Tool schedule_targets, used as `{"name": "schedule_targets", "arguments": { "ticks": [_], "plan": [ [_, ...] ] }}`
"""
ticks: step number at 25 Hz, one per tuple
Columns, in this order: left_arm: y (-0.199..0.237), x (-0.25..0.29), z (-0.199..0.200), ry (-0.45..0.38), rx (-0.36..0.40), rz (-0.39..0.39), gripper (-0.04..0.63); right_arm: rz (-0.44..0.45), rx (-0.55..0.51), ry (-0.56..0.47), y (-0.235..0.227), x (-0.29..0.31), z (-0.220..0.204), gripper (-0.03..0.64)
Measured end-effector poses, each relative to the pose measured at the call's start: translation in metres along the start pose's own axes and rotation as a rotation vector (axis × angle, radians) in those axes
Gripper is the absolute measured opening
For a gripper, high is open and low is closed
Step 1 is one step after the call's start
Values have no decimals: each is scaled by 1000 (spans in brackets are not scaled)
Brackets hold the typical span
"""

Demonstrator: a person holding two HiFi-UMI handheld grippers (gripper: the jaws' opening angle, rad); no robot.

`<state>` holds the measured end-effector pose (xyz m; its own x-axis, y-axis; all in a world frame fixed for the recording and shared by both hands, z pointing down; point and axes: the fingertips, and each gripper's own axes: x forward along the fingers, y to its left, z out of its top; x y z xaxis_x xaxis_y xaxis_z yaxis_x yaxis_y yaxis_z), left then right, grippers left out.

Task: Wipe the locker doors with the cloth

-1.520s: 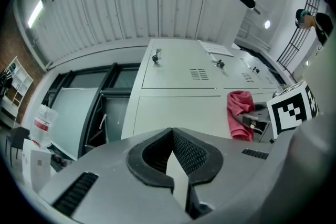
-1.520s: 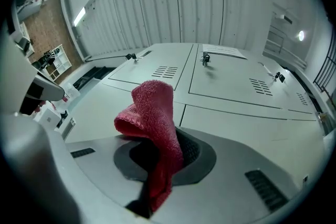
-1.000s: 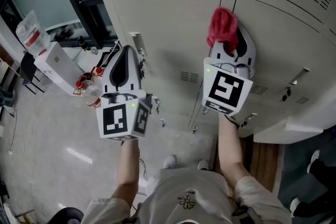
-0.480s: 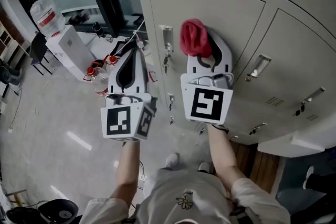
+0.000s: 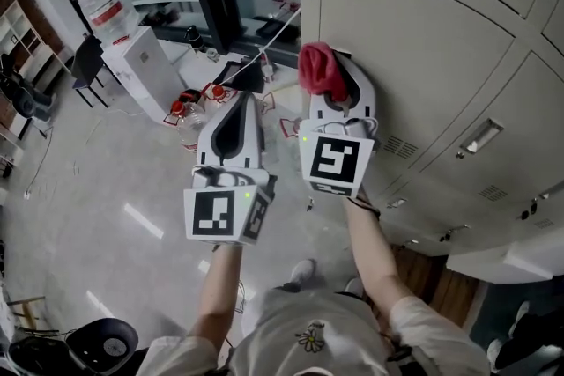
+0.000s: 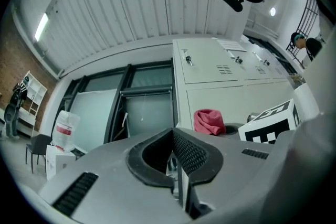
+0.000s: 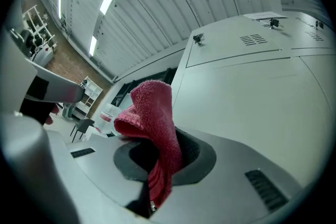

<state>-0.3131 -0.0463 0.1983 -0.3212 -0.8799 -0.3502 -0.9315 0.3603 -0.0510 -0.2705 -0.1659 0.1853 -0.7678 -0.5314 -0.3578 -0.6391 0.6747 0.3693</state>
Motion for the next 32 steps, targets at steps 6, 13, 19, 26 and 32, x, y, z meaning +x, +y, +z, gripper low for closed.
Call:
{"name": "schedule_targets", "arguments": {
  "ticks": [6,13,19,26,32],
  "plan": [
    [19,5,-13,15,-12,15,17,-22,-71,18,8,12,-11,31],
    [16,16,-17,7,-33,-9,17,-42,-162,30,8,9,-11,31],
    [4,23,-22,18,-61,-27,15,-76,-144,26,-10,-6,-10,31],
    [-20,31,-25,25,-84,-57,17,-120,-165,51,-43,-25,-17,31],
    [-47,39,-24,22,-111,-95,17,-163,-196,76,-74,-48,-20,31]
  ]
}}
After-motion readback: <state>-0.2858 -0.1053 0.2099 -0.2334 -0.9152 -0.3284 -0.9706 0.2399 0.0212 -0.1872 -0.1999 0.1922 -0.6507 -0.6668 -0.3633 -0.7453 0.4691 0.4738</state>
